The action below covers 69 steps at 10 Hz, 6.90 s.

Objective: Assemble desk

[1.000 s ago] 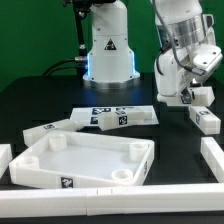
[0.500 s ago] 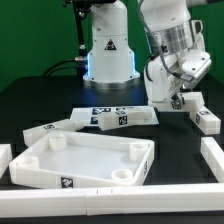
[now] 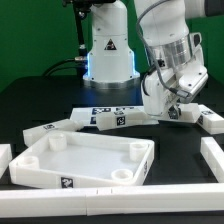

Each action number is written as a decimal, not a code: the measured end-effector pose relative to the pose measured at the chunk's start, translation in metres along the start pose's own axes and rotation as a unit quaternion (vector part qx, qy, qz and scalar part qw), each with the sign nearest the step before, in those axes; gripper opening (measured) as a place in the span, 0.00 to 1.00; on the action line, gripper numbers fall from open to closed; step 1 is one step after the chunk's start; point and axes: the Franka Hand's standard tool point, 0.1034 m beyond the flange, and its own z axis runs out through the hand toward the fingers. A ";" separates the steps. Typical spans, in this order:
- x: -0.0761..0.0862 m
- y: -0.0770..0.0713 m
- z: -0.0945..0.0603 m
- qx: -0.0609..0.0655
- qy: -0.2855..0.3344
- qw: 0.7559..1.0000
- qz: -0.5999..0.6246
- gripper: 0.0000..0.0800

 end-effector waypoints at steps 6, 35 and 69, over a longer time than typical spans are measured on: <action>-0.001 -0.002 -0.014 0.003 -0.011 0.999 -0.034 0.79; 0.000 -0.097 -0.120 0.018 -0.054 0.741 -0.669 0.81; 0.099 -0.262 -0.059 0.026 0.024 0.702 -0.711 0.66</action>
Offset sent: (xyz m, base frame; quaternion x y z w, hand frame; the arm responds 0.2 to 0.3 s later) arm 0.0000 0.0000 0.0000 0.0000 0.0000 0.0000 1.0000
